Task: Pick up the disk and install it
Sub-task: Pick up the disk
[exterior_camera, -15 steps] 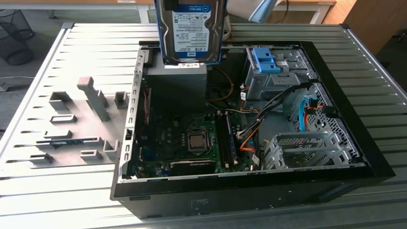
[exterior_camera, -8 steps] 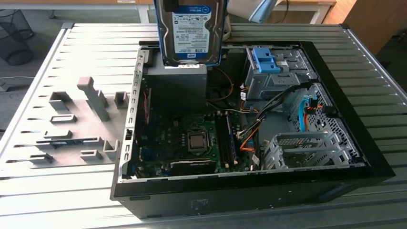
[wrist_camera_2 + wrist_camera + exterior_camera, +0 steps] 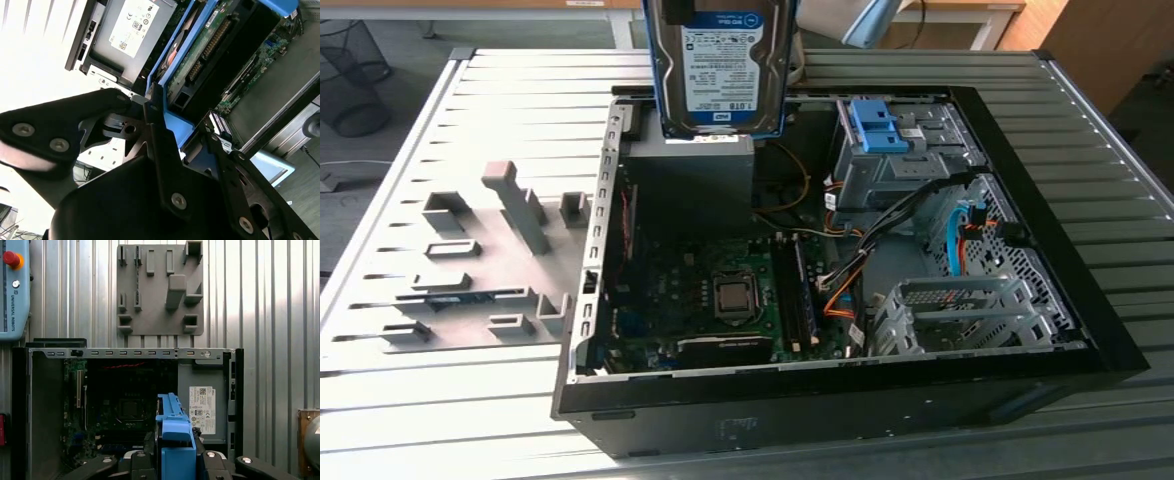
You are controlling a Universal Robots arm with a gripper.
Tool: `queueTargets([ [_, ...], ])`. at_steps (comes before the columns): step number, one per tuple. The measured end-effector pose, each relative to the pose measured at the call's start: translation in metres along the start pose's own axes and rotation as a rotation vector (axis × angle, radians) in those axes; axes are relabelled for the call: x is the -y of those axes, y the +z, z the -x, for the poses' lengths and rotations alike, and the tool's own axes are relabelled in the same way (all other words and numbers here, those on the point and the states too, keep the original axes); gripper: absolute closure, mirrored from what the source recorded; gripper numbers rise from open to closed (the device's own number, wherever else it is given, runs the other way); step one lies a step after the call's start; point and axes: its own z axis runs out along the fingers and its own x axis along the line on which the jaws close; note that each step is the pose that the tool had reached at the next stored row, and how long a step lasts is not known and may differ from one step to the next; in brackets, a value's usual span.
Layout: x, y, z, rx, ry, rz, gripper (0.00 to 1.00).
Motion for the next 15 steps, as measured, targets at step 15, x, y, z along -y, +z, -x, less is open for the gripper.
queueTargets([
  [15,0.0,0.0,-0.0002,0.0,0.0,0.0001,0.64],
])
